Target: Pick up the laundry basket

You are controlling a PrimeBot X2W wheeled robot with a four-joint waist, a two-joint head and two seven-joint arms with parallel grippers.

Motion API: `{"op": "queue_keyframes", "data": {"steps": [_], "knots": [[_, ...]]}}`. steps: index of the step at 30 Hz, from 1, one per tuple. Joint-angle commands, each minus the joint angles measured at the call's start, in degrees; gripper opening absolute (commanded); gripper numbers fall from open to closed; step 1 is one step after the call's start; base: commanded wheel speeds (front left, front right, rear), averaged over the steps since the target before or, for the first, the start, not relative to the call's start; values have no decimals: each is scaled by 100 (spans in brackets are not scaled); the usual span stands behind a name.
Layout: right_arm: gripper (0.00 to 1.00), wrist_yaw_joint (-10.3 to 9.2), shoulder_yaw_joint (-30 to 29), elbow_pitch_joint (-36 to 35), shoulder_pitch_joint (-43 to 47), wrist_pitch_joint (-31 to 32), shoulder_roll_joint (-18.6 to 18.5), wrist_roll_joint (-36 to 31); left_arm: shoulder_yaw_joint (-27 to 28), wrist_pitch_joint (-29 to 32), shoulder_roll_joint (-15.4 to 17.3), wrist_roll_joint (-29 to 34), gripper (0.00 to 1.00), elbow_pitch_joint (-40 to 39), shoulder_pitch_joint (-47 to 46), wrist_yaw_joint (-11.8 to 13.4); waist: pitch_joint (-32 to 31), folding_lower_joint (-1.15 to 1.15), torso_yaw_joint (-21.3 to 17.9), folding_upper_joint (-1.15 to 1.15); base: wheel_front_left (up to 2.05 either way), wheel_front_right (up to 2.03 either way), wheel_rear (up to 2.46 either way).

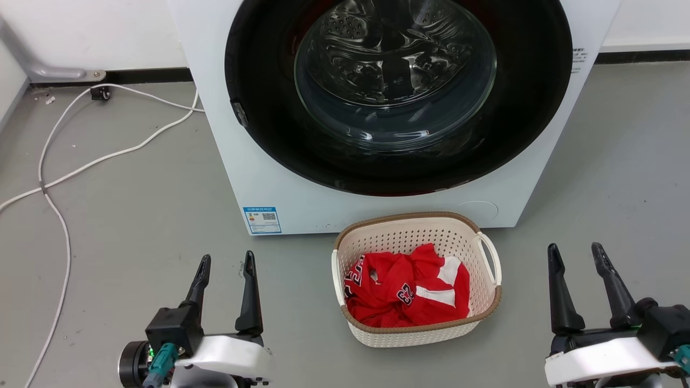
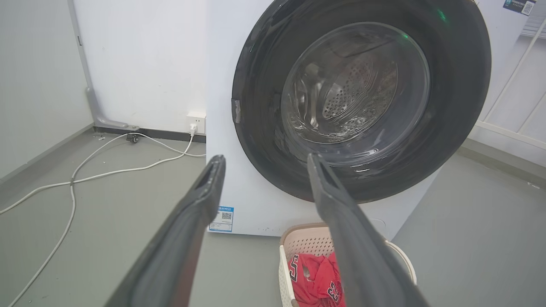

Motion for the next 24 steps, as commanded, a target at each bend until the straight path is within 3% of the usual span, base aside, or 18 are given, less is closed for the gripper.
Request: {"op": "queue_keyframes", "data": {"steps": [1, 24], "knots": [[100, -1, 8, -65, 45, -66, -30, -146, -26, -49, 17, 143, 100, -12, 37, 35, 4, 0, 1, 0, 0, 0, 0], [100, -2, -7, -15, 184, -305, -33, -847, -151, -292, 22, 1052, 100, 130, 139, 156, -1, 0, 12, 0, 0, 0, 0]]}}
